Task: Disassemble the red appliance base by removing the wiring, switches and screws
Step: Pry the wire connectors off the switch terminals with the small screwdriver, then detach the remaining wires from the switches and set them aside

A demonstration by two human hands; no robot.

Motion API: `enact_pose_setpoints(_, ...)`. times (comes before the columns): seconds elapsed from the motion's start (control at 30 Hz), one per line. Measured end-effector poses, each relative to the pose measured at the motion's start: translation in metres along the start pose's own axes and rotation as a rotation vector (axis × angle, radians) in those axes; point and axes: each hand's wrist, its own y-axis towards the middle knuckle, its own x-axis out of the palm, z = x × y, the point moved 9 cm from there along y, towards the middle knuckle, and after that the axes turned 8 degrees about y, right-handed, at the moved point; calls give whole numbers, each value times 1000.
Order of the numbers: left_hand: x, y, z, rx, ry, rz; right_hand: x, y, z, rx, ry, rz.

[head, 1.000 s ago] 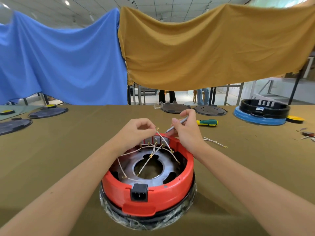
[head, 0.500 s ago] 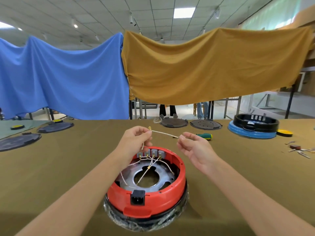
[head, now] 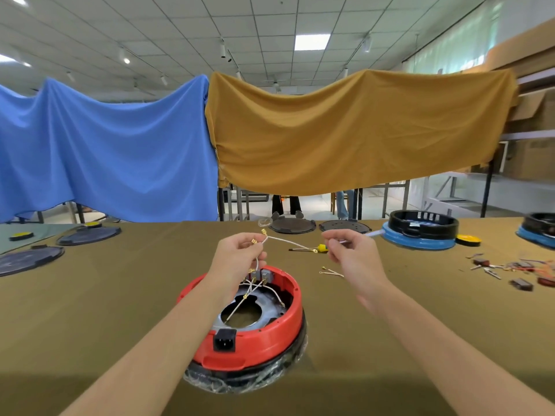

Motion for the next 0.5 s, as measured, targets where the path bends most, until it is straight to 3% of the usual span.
enact_pose_setpoints(0.23,11,-8,20,155,151,-81,48,1,-23,-314,-431,-210)
enact_pose_setpoints(0.4,11,-7,11,174,129,-123,71,-1,-6,-270,-446,-320)
enact_pose_setpoints(0.5,16,-3,1,136,103,-160,70,0,6,-247,-413,-281)
